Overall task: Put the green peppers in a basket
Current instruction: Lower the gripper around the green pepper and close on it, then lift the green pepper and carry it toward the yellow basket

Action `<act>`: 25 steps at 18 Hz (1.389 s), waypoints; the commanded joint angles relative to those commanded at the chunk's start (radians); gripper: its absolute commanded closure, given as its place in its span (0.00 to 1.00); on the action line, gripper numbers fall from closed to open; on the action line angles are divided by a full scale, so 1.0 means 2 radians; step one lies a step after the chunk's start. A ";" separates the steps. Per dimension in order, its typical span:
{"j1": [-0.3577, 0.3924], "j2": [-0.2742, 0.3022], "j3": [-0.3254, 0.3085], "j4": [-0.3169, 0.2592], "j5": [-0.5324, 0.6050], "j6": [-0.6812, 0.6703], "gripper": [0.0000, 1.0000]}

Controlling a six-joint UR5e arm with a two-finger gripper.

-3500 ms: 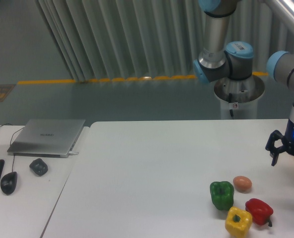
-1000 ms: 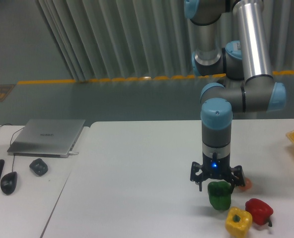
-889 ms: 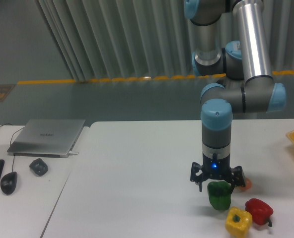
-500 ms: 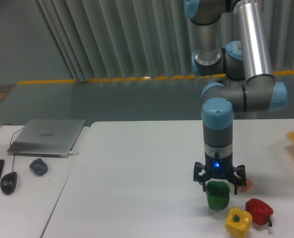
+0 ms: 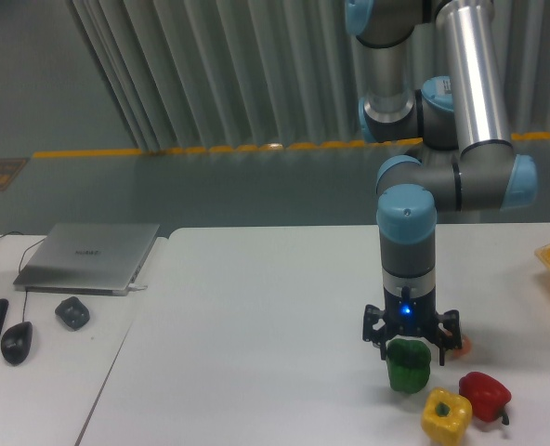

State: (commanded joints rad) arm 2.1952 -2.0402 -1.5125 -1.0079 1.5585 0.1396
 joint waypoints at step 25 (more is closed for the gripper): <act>0.060 0.081 0.010 -0.079 0.000 0.339 0.55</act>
State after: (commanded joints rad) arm 2.3162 -1.8777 -1.4926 -1.1657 1.5585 0.8168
